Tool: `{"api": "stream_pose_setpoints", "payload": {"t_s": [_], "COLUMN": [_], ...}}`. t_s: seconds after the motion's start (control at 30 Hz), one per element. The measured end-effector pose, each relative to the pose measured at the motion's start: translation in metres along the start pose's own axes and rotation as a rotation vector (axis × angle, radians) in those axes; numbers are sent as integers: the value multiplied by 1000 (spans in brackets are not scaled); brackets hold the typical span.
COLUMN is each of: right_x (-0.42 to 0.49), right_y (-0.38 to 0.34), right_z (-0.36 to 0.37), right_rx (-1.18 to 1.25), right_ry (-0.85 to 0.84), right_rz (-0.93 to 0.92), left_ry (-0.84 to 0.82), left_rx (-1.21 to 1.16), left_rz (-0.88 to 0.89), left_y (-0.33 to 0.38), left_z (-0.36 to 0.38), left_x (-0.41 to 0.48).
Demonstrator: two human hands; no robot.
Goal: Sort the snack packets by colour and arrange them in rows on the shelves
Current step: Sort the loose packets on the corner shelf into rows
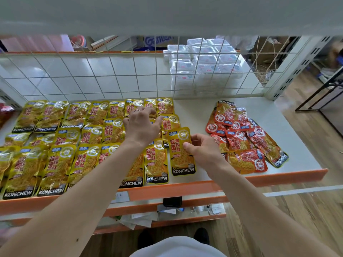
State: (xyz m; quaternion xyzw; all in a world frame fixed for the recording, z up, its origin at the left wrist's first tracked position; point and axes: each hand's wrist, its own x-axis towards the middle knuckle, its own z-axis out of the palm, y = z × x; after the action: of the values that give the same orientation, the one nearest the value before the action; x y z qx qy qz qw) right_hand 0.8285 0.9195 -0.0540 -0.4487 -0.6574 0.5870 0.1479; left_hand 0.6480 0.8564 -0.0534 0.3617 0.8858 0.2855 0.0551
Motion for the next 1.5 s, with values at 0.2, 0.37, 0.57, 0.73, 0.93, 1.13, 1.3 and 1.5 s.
{"api": "stream_pose_setpoints", "payload": {"t_s": [0.2, 0.37, 0.57, 0.73, 0.93, 1.13, 1.3, 1.5], "right_x": [-3, -11, -19, -20, -18, -20, -17, -17], "right_y": [4, 1, -1, -3, 1, -6, -9, -11], "right_z": [12, 13, 15, 17, 18, 19, 18, 17], "right_rx": [-165, -351, -494, -564, -686, -853, -953, -1005], "right_ry": [31, 71, 118, 140, 161, 138, 81, 59], "right_rz": [-26, -121, -191, -206, -210, -198, -178, -184], "left_ry": [34, 55, 59, 77, 70, 35, -88, -147], "left_rx": [-29, -52, -47, -26, 52, 130, 227, 305], "left_rz": [21, 64, 138, 178, 218, 273, 338, 373], "left_y": [-10, -19, -24, -29, -39, -44, -44, -48], "left_z": [-9, -12, -11, -12, -9, -8, -10, -8], "left_x": [-18, -34, -45, -56, -69, -77, -80, -84]}}
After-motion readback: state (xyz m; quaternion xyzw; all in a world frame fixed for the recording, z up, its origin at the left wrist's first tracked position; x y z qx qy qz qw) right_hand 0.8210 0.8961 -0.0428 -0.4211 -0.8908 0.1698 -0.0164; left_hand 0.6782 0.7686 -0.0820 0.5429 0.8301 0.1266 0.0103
